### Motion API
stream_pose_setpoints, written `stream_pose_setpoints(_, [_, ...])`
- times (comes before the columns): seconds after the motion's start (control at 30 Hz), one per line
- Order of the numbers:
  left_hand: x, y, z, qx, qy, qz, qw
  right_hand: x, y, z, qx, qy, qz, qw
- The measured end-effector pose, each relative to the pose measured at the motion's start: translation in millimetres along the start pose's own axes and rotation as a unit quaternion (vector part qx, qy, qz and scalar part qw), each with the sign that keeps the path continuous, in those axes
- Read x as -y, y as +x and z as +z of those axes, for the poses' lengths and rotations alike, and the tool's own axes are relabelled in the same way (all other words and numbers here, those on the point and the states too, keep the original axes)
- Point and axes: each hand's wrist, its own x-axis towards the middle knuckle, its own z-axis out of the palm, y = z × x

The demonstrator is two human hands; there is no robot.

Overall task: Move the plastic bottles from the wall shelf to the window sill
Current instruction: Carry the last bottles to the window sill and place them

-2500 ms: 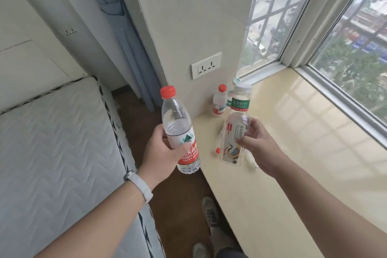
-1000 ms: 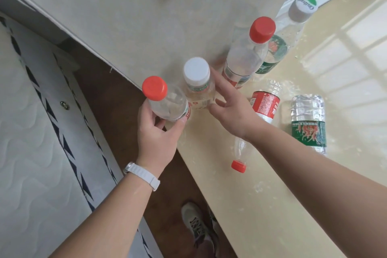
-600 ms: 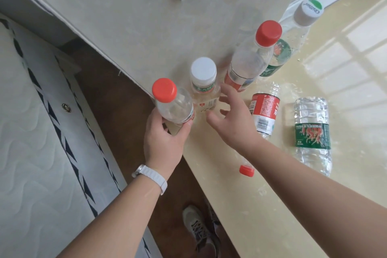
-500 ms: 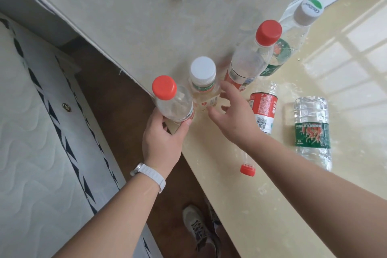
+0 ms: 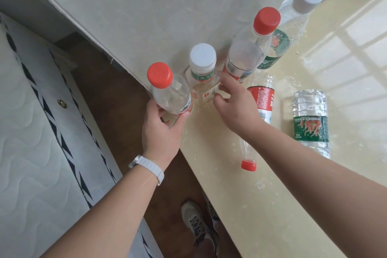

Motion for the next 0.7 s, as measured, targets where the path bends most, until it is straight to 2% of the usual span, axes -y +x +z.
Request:
stream_pose_setpoints(0.2, [3.0, -8.7, -2.8, 0.023, 0.001, -0.034, 0.999, -0.4, -18.6, -16.9, -0.014, 0.026, 0.03, 0.999])
stream_pose_setpoints(0.3, [1.1, -23.5, -9.4, 0.043, 0.023, -0.042, 0.998, -1.8, -37.4, -36.5, -0.022, -0.003, 0.036, 0.999])
stream_pose_setpoints(0.47, [1.6, -62.0, -13.3, 0.134, 0.111, -0.052, 0.983, -19.8, -71.3, -78.6, -0.044, -0.042, 0.047, 0.997])
stream_pose_setpoints(0.57, [-8.1, -72.1, -5.2, 0.216, 0.164, -0.003, 0.962, -34.0, -84.6, -107.7, -0.051, -0.058, 0.073, 0.994])
stream_pose_setpoints(0.7, [-37.0, -66.6, 19.8, 0.298, 0.232, 0.109, 0.919, -53.7, -95.6, -142.0, -0.055, -0.113, 0.065, 0.99])
